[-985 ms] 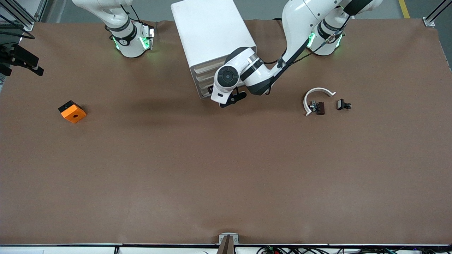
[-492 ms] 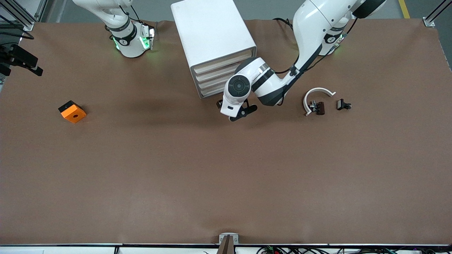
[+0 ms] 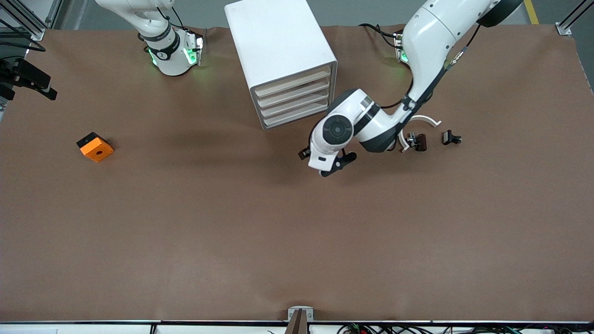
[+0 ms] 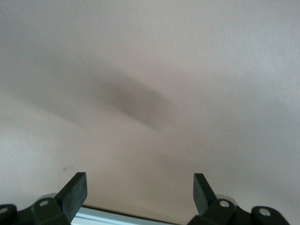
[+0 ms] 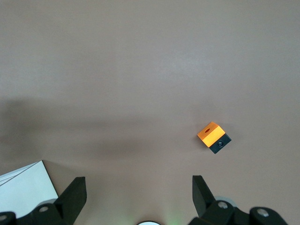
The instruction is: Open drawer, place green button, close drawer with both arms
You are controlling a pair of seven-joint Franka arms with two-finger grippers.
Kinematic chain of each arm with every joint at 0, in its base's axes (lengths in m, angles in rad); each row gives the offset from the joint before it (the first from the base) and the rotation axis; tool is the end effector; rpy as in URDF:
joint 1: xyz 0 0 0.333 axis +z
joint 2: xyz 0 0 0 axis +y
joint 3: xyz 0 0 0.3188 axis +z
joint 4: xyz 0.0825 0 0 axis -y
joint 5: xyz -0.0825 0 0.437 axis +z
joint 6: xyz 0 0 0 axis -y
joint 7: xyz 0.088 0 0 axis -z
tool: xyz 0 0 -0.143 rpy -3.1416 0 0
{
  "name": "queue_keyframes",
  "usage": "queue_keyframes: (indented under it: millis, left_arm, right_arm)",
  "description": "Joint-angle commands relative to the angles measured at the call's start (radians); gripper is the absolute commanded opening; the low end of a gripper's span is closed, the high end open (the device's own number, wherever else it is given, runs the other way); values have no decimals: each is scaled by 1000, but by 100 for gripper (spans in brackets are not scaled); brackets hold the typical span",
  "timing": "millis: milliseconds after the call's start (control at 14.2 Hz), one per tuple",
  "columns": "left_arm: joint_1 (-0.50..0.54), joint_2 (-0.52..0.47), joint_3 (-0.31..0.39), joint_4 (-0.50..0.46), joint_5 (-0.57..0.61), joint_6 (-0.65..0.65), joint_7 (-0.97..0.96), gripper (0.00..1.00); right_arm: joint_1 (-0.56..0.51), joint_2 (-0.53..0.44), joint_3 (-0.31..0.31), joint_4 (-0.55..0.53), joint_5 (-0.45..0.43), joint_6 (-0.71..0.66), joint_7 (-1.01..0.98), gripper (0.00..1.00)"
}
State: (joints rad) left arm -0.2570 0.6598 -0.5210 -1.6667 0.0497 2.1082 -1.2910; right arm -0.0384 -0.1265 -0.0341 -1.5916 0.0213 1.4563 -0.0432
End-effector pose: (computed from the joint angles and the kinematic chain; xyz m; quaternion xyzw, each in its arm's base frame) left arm 0.5181 -0.4755 0.1891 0.9504 0.2713 -0.1515 0.0136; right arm 0.5529 -0.0381 0.6440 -0.9998 0.0133 0.0037 0.0130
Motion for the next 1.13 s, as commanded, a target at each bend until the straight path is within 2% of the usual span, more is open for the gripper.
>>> queue_keyframes:
  millis: [0,141,281,1055]
  left_arm:
    - [39,-26,-13,-4,47,-48,33,100]
    - [74,-34,-14,-4,126,-127,70,100]
    - [119,-51,-14,-17,150,-149,82,100]
    - [338,-281,-31,-188,139,-189,467,100]
  right_arm:
    - [-5,-30,0,-28,2,13,-3,100]
    - [-3,-30,2,-28,2,15,-3,100]
    - [-3,-33,2,-28,2,13,-1,100]
    - [9,-41,0,-30,9,9,0,100]
